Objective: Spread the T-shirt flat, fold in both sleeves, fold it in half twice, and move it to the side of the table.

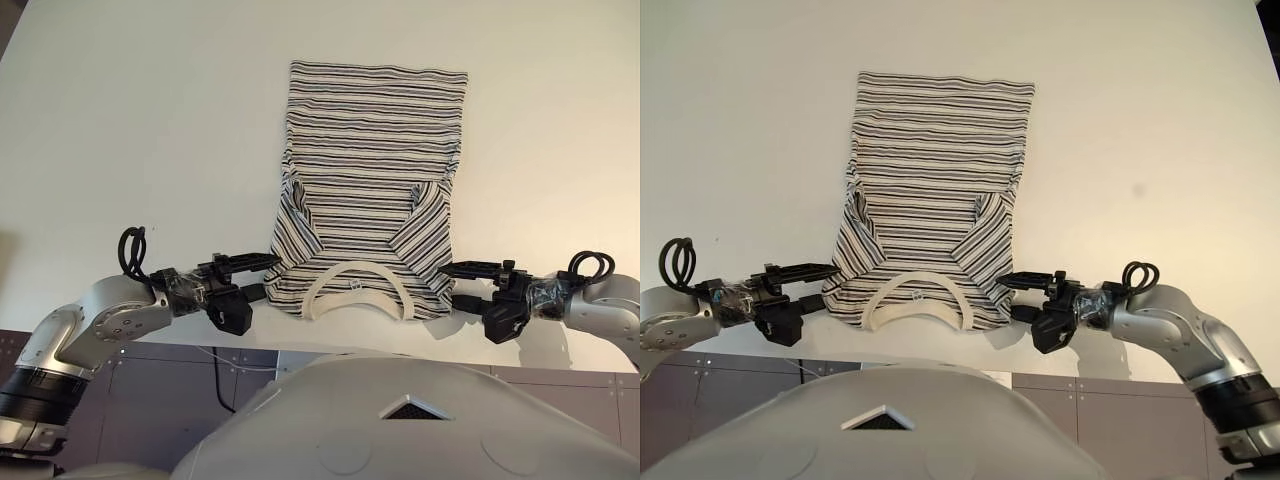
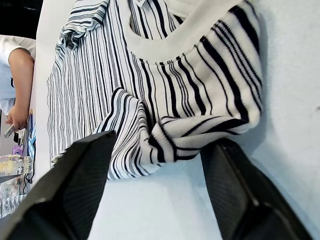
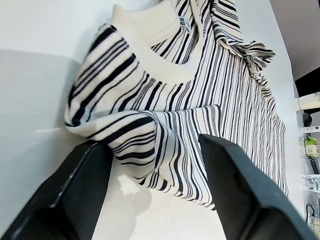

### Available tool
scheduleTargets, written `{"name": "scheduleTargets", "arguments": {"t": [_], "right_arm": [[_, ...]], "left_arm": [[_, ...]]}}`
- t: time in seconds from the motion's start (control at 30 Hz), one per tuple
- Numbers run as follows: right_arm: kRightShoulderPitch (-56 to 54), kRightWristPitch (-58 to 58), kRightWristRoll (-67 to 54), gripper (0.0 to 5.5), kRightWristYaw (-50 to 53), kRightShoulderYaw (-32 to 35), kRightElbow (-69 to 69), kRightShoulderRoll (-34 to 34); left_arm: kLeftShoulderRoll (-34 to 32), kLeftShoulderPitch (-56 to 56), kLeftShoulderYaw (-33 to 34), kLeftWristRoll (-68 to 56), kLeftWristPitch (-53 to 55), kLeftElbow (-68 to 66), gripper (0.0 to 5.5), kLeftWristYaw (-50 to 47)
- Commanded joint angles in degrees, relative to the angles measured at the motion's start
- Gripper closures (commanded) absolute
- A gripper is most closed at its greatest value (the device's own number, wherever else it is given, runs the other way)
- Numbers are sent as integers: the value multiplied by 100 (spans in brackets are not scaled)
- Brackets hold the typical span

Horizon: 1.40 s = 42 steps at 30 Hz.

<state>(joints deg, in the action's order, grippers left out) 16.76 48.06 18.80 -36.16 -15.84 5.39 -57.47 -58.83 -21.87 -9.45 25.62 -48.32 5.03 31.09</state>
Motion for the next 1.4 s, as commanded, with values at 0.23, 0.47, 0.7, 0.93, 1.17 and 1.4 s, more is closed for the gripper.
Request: {"name": "scheduleTargets", "arguments": {"t": [0.23, 0.47, 0.7, 0.93, 1.17, 1.4], "right_arm": [[-131, 51, 235, 429, -157, -249, -201, 91], [63, -564, -708, 539, -479, -326, -82, 2], [1525, -2845, -4298, 539, -2271, -164, 1538, -1340], [-392, -5172, -5275, 539, -1132, 674, 1072, -129], [-3019, -5889, -4007, 539, -224, 465, -509, 1352], [-3510, -5512, -2790, 539, 174, 313, -1568, 2183]], "left_arm": [[-19, 24, -385, 378, -189, -638, 442, 25], [29, -92, -501, -488, 332, -492, 539, 282], [-829, -2028, -446, -3308, 2249, 1682, 539, 1463], [541, 556, 341, -5058, 4752, 1574, 539, 527], [1895, 3398, -276, -3805, 5120, -672, 539, 448], [2838, 4814, -533, -2907, 3746, -3414, 539, 835]]}}
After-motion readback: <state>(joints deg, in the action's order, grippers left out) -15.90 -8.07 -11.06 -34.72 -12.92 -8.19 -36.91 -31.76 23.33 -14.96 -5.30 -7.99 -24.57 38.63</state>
